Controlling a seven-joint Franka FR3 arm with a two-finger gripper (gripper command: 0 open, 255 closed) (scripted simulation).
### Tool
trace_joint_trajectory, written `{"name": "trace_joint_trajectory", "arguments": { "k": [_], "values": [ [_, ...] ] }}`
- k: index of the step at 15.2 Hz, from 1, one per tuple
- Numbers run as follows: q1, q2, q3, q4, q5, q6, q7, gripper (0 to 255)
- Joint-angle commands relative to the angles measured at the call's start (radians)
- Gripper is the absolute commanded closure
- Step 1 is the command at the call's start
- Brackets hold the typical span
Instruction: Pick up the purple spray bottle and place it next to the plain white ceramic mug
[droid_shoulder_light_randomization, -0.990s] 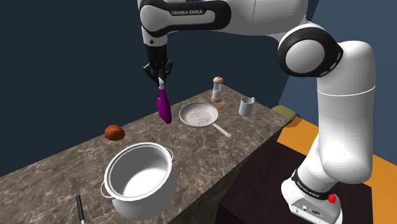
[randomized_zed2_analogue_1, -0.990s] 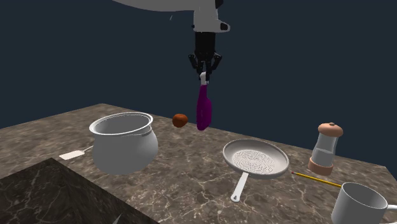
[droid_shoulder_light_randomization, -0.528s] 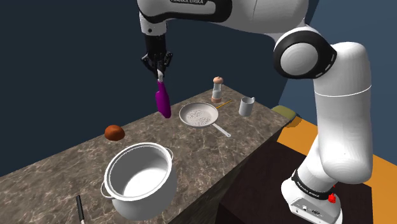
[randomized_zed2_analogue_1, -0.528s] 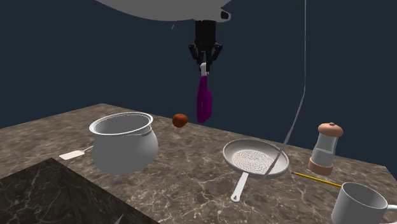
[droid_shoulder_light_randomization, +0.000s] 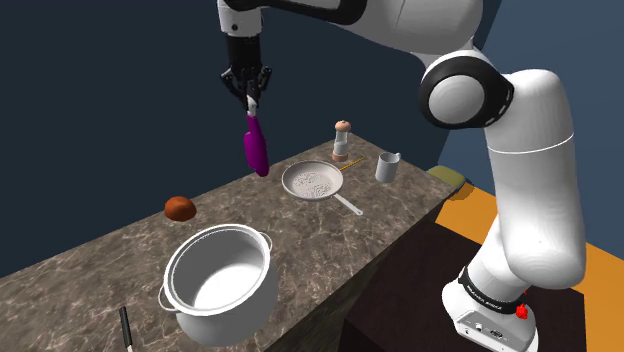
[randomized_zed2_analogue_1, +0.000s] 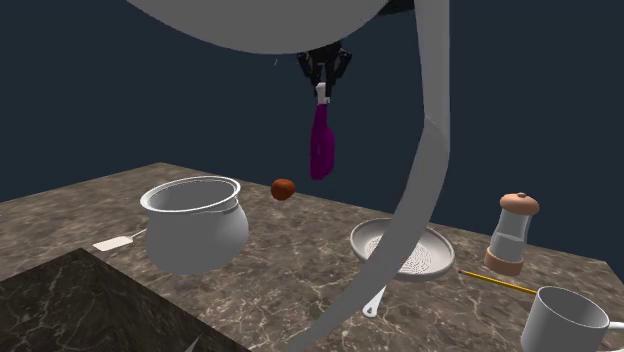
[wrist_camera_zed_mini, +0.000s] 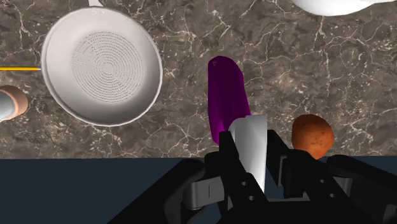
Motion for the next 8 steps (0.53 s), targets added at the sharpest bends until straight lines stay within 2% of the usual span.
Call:
{"name": "trace_joint_trajectory", "arguments": {
  "k": [1,4,8],
  "values": [
    [-0.026,-0.076,-0.002,-0.1,0.01,0.024,-0.02,255],
    [-0.071,-0.19,-0.011,-0.237,0.028,0.048,-0.066,255],
    [-0.124,-0.312,-0.033,-0.365,0.048,0.053,-0.133,255]
  ]
}}
